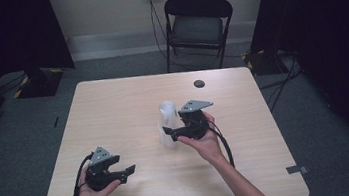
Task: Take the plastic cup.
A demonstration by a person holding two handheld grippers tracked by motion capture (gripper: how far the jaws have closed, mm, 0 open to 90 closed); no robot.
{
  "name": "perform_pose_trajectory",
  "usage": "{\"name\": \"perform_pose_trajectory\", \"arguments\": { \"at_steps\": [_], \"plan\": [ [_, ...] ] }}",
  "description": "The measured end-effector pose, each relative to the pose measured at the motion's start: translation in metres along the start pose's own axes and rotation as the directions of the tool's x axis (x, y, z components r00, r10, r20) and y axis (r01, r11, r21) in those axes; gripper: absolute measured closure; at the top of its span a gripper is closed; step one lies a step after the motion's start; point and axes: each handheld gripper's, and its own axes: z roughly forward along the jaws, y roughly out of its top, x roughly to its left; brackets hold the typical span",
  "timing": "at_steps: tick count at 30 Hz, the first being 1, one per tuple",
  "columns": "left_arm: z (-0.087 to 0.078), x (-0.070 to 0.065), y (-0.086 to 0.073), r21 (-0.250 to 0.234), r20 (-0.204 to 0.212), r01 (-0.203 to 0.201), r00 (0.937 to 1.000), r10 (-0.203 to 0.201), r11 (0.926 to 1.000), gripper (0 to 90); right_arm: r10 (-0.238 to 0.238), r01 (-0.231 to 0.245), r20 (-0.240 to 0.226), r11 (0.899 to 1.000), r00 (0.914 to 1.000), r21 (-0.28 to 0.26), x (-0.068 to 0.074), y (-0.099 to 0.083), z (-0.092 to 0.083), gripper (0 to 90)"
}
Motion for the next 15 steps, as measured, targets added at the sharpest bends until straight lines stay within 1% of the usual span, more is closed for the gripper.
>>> {"name": "perform_pose_trajectory", "arguments": {
  "at_steps": [2, 6, 7, 8, 10, 13, 15],
  "plan": [
    [-0.001, 0.0, 0.0, -0.013, 0.009, -0.003, 1.0, 0.004, 0.9999, 25.6, 0.003, -0.003, 0.003, 1.0, 1.0, -0.005, -0.001, 0.001, 0.004, 16.3],
    [-0.001, 0.001, 0.0, -0.01, 0.002, -0.005, 1.0, 0.005, 0.9999, 26.0, 0.011, -0.011, -0.002, 1.0, 0.9999, -0.007, -0.003, 0.002, 0.009, 16.8],
    [-0.001, 0.001, 0.0, -0.012, 0.001, -0.002, 1.0, 0.002, 0.9999, 26.0, 0.035, -0.035, -0.017, 0.999, 0.9993, -0.009, -0.004, 0.002, 0.013, 18.1],
    [-0.001, 0.001, 0.0, -0.012, -0.001, -0.003, 1.0, 0.003, 0.9999, 26.0, 0.041, -0.041, -0.022, 0.999, 0.9989, -0.008, -0.005, 0.002, 0.014, 18.1],
    [-0.001, 0.001, 0.0, -0.013, -0.002, -0.004, 1.0, 0.004, 0.9999, 26.0, 0.04, -0.04, -0.011, 0.999, 0.9992, -0.007, -0.005, 0.002, 0.018, 18.3],
    [-0.001, 0.001, 0.0, -0.012, -0.002, -0.006, 1.0, 0.006, 0.9999, 26.0, 0.054, -0.054, -0.022, 0.999, 0.9983, -0.007, -0.007, 0.003, 0.02, 18.4],
    [-0.001, 0.001, 0.0, -0.011, -0.001, -0.007, 1.0, 0.007, 0.9999, 26.0, 0.042, -0.042, -0.019, 0.999, 0.999, -0.008, -0.006, 0.004, 0.022, 19.0]
  ]
}}
